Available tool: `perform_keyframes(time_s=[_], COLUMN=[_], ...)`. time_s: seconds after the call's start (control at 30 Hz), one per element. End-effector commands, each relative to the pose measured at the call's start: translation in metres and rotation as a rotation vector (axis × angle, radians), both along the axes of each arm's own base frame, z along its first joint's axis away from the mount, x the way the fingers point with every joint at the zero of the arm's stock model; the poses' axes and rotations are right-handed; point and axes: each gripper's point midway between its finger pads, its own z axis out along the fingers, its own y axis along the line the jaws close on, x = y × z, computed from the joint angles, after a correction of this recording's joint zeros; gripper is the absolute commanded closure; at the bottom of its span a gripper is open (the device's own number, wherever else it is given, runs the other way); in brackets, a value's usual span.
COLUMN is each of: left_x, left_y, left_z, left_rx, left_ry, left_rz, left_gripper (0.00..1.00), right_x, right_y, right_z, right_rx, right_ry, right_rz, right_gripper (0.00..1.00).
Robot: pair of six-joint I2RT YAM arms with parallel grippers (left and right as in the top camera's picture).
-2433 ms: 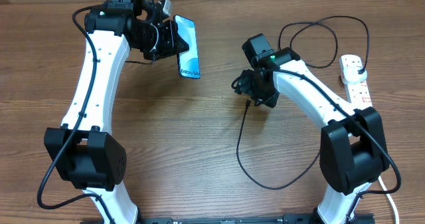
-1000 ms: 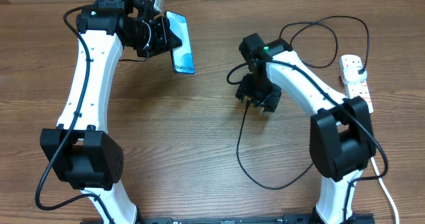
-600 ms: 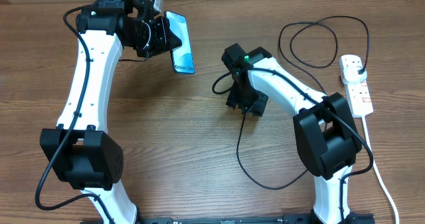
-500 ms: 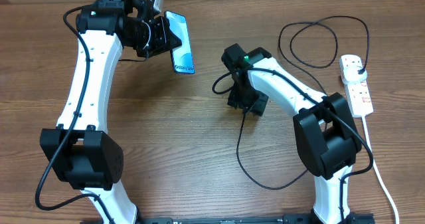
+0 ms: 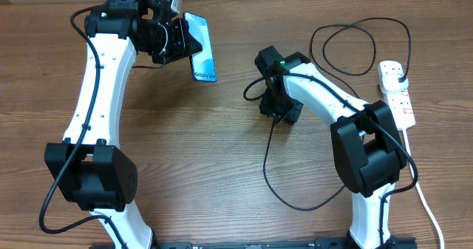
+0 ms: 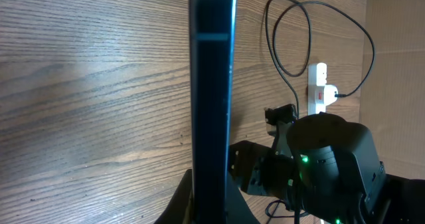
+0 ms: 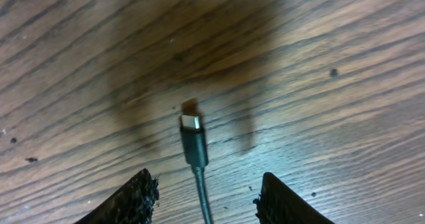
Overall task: Plug charger to phone and switch on socket
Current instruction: 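Lower the open right gripper around the USB-C plug end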
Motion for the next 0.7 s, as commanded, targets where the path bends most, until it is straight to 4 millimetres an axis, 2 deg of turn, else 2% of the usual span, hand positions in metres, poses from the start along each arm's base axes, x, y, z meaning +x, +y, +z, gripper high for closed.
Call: perform_keyframes(time_s=[0.0,0.07,0.2,0.23,0.3,0.37,0.67], left_x=[0.003,0.003,0.003,0.003,0.003,0.003,0.003], left_y=[-0.003,-0.003,-0.003,-0.003,-0.003,-0.003,-0.003], left_z=[0.012,0.012,0.012,0.012,0.012,0.012,0.012], left_rx=[-0.021,-0.021,-0.022,-0.022,-0.021,-0.022,-0.021], left_ry=[-0.033,-0.033,-0.033,-0.033,-0.034,-0.033,-0.033], left_rz=[-0.007,-0.007,-0.007,-0.007,-0.007,-0.007,-0.007], left_gripper=[0.96,0.96,0.96,0.96,0.96,0.96,0.96], right_x=[-0.003,-0.002,-0.002,-0.003,0.0,0.002,-0.001], right_y=[0.003,0.004,0.003,0.003,0.003,0.001,0.003], right_z=[-0.003,-0.003,-0.003,-0.003,-0.003,-0.003,-0.014], right_rx=[0.009,0.011,0.009,0.009,0.005,-0.011,-0.018], right_ry=[0.01,0.007,0.01,0.01,0.0,-0.015,0.011], right_rz=[0.021,0.028,0.031,0.031,0.03,0.034,0.04], right_gripper=[0.47,0.4,0.4,0.41,0.51,0.55,0.56])
